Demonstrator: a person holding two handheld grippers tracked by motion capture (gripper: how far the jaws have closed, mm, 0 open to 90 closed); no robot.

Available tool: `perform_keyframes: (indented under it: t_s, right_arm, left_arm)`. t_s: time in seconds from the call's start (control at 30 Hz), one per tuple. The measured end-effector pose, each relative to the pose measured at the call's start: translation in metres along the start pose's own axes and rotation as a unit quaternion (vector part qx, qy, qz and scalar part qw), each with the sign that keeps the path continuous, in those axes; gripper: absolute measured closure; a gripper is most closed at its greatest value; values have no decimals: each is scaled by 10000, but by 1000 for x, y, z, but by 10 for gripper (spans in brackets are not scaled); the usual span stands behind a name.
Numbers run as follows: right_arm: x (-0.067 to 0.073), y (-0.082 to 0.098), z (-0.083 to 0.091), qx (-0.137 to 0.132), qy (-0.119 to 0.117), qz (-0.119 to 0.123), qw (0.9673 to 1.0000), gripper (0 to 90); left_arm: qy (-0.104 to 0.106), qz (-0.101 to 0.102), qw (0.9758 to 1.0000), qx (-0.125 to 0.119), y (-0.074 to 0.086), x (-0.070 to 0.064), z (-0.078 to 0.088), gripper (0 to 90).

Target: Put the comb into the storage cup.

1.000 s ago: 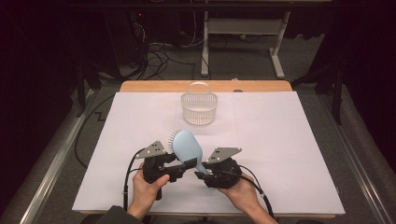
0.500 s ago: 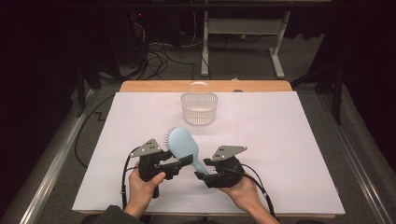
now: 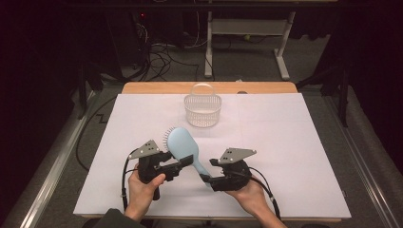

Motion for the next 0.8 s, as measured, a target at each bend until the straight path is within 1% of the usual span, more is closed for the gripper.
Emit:
perform_keyframes:
  t_s: [0.4,0.67,0.8]
  right_arm:
    - [-6,-1,7,-150,10,-89,9998,362]
    - [-11,-1,14,-247,41,-150,9996,350]
    - [-15,-2,18,-301,93,-173,9994,349]
  left_arm:
    - [-78,-2,9999,-68,-2,4,5,540]
    - [-118,10,9999,-117,-4,6,8,542]
    - [-130,17,9998,-138,-5,7,9,542]
Point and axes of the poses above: each handheld gripper's, and its own axes: z roughly backward along the jaws, y roughly out of its underside, x roughly to its left, the point moved 9 cm from there along -z, roughly forward along the jaws, and after that the axes turned 5 degrees about -z, right-handed, at the moved point
